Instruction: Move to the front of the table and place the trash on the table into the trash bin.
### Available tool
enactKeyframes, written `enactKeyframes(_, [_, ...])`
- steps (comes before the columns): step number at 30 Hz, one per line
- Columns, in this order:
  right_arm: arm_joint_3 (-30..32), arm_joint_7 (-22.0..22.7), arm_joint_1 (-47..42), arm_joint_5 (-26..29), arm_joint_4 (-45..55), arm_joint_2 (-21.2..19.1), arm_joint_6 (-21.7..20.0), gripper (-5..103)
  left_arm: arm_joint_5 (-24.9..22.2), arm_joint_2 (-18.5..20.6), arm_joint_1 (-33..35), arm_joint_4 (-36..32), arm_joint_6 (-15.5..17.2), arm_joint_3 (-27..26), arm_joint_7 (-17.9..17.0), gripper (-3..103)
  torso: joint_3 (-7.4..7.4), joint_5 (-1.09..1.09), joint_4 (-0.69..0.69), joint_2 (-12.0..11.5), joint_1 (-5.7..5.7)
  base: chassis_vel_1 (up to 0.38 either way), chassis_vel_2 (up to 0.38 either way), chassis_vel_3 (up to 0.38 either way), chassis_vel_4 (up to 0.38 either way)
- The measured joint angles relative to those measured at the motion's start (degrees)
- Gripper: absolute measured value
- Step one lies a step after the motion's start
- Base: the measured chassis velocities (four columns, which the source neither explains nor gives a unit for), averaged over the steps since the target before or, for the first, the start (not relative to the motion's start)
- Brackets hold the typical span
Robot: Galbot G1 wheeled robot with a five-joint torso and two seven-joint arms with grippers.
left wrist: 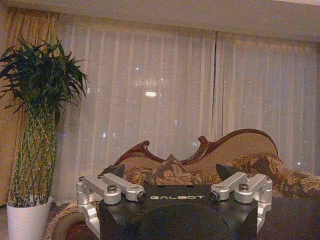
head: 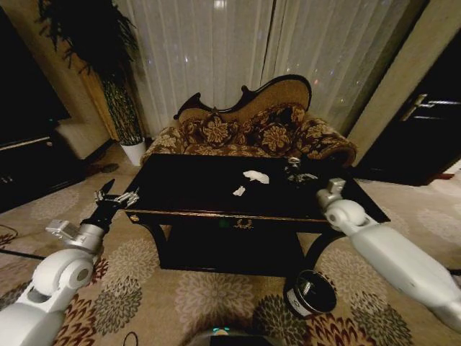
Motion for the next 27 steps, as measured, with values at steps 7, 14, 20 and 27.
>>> enactKeyframes(7, [9.2,0.1,-10.1,-0.2,4.6,0.3,2.1,0,0.0,0.0,0.0,0.0,0.0,0.0,0.0,100,0.00,-0.02,0.02,0.0,0.00,0.000,0.000,0.000,0.000])
enactKeyframes(14, [20.1,-0.5,-21.6,-1.1,7.7,4.7,2.9,0,0.0,0.0,0.0,0.0,0.0,0.0,0.0,100,0.01,0.02,0.02,0.0,0.00,0.000,0.000,0.000,0.000])
enactKeyframes(20, [30.1,-1.7,-30.8,-1.8,10.5,7.8,4.9,0,0.0,0.0,0.0,0.0,0.0,0.0,0.0,100,0.01,-0.01,0.03,0.0,0.00,0.000,0.000,0.000,0.000])
enactKeyframes(27, [36.2,-2.7,-38.8,-3.0,12.6,11.9,7.3,0,0.0,0.0,0.0,0.0,0.0,0.0,0.0,100,0.00,0.00,0.03,0.0,0.00,0.000,0.000,0.000,0.000])
